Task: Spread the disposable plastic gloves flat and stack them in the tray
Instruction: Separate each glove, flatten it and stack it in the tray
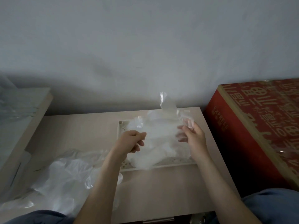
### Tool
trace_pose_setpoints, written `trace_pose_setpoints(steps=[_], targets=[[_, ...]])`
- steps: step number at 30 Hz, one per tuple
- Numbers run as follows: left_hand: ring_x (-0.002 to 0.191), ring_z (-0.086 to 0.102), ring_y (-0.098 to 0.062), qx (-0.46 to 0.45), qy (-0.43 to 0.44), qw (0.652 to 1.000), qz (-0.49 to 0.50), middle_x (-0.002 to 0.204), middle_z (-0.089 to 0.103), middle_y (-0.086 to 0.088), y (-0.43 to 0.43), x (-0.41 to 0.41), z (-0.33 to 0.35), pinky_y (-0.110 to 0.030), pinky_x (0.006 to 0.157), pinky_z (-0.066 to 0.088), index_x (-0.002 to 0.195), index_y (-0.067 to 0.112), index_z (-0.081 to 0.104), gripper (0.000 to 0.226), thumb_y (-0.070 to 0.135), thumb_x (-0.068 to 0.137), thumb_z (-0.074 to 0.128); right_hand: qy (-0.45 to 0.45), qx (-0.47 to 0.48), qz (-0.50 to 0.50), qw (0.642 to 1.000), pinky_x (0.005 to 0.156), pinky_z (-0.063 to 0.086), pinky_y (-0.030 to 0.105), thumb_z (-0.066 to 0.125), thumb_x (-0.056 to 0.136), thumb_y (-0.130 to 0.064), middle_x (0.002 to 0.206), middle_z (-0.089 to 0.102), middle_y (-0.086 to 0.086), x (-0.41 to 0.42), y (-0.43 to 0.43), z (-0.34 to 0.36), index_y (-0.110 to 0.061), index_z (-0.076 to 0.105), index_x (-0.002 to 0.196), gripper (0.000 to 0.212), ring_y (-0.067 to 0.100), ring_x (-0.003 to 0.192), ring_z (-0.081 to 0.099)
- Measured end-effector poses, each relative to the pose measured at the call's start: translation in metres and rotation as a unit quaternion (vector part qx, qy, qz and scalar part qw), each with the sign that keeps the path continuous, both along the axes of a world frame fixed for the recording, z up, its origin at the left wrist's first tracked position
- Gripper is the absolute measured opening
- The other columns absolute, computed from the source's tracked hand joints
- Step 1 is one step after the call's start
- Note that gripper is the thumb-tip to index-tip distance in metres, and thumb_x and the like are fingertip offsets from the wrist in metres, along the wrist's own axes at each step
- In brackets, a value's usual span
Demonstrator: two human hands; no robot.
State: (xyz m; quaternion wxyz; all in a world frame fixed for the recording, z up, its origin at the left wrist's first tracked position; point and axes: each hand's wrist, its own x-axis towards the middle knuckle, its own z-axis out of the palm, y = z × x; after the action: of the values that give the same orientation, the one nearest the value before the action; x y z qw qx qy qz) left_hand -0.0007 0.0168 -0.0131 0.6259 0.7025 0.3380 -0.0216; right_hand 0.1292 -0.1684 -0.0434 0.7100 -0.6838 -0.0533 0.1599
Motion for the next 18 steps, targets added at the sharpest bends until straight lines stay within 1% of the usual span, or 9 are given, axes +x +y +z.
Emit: trace_pose_setpoints(steps=[3,5,7,10,12,14,16,18], targets=[[0.042,0.044,-0.005,-0.005,0.008,0.998,0.055,0.065,0.058,0.001,0.007,0.0,-0.005,-0.017,0.046,0.036,0.075,0.01,0.06,0.027,0.031,0.09,0.063,0.029,-0.088,-0.012,0.996,0.05,0.053,0.027,0.053,0.092,-0.002,0.082,0.067,0.006,-0.002,-0.001,-0.012,-0.008,0.063,0.111,0.023,0.012,0.05,0.061],[0.048,0.046,-0.008,-0.027,0.012,0.997,0.078,0.066,0.058,0.0,0.008,-0.001,-0.008,-0.017,0.048,0.038,0.076,0.009,0.06,0.025,0.029,0.09,0.064,0.041,-0.112,-0.007,0.993,0.048,0.051,0.027,0.054,0.09,-0.002,0.077,0.066,0.007,-0.003,-0.002,-0.015,-0.009,0.063,0.102,0.016,0.012,0.047,0.06],[0.052,0.047,-0.009,-0.043,0.019,0.995,0.088,0.068,0.059,-0.001,0.009,-0.002,-0.011,-0.016,0.047,0.039,0.079,0.007,0.061,0.021,0.025,0.09,0.065,0.042,-0.126,0.003,0.991,0.042,0.045,0.024,0.052,0.089,0.0,0.073,0.061,0.011,-0.002,-0.002,-0.016,-0.009,0.06,0.095,0.013,0.012,0.042,0.054],[0.05,0.046,-0.009,-0.048,0.037,0.994,0.095,0.066,0.058,-0.002,0.01,-0.005,-0.016,-0.013,0.041,0.037,0.08,0.005,0.062,0.018,0.019,0.09,0.065,0.033,-0.179,0.004,0.983,0.037,0.038,0.021,0.051,0.088,-0.001,0.078,0.062,0.014,-0.002,-0.004,-0.019,-0.012,0.058,0.101,0.018,0.014,0.04,0.049],[0.052,0.047,-0.01,-0.049,0.039,0.992,0.106,0.068,0.058,-0.004,0.012,-0.004,-0.019,-0.013,0.04,0.038,0.08,0.005,0.061,0.016,0.017,0.09,0.064,0.012,-0.217,0.013,0.976,0.035,0.036,0.019,0.052,0.088,-0.003,0.077,0.063,0.011,-0.002,-0.004,-0.021,-0.015,0.058,0.099,0.017,0.013,0.037,0.049],[0.058,0.051,-0.013,-0.077,0.016,0.988,0.133,0.075,0.059,-0.006,0.012,-0.003,-0.019,-0.016,0.048,0.045,0.084,0.005,0.059,0.013,0.016,0.091,0.062,0.005,-0.233,0.024,0.972,0.036,0.036,0.019,0.053,0.088,-0.004,0.071,0.063,0.009,-0.002,-0.004,-0.021,-0.016,0.057,0.093,0.014,0.014,0.038,0.051],[0.069,0.059,-0.019,-0.134,-0.027,0.979,0.153,0.084,0.062,-0.009,0.01,-0.001,-0.017,-0.023,0.061,0.051,0.088,0.005,0.059,0.013,0.017,0.093,0.059,0.017,-0.229,0.029,0.973,0.037,0.035,0.018,0.054,0.088,-0.006,0.065,0.061,0.006,-0.002,-0.003,-0.022,-0.017,0.057,0.086,0.012,0.015,0.039,0.049],[0.08,0.062,-0.022,-0.161,-0.04,0.979,0.118,0.092,0.065,-0.011,0.007,0.0,-0.016,-0.026,0.07,0.052,0.092,0.006,0.061,0.019,0.024,0.092,0.061,0.027,-0.228,0.033,0.973,0.038,0.033,0.019,0.055,0.088,-0.007,0.061,0.059,0.004,-0.001,-0.003,-0.023,-0.018,0.057,0.081,0.013,0.015,0.039,0.047]])
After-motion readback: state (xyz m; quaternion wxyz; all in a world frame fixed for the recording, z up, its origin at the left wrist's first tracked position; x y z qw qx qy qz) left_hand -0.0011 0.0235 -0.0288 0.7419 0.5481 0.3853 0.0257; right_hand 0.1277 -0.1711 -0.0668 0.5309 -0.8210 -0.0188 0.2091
